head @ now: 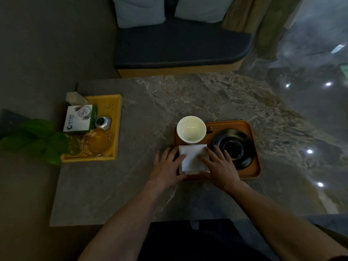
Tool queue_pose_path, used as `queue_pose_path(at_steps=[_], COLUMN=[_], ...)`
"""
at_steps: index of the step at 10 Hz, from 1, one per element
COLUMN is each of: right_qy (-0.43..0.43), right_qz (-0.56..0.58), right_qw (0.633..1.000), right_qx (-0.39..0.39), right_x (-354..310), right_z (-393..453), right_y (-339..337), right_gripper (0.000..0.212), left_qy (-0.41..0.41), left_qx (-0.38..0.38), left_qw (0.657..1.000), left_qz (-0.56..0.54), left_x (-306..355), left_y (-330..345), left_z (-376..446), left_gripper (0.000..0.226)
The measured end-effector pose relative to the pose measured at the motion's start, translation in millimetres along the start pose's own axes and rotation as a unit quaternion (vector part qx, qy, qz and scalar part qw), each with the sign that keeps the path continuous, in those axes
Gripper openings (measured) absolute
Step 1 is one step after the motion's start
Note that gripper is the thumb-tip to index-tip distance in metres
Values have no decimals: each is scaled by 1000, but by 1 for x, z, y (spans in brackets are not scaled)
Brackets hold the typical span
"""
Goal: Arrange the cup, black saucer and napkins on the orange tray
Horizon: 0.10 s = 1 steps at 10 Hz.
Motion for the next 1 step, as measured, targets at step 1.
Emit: queue_pose_path(at_steps=[1], right_qy=[6], right_qz=[-1], right_qw=[1000], right_qx=[11], right_x=[-2], right_z=[-3], right_y=[-6], right_gripper=[69], left_qy=[5], left_qx=[0], left_qw=[1000], left_qz=[-17], left_x=[3], left_y=[-4], left_z=[-3], left_gripper=[78])
Point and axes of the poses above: each hand's wrist, its own z-axis towards the middle knuckle, its own y-axis out of the palm, x = y × z, the point moved 4 cm from there along z, towards the middle knuckle, and after that the axes turned 5 degrees about -y, right-handed, at the moved point
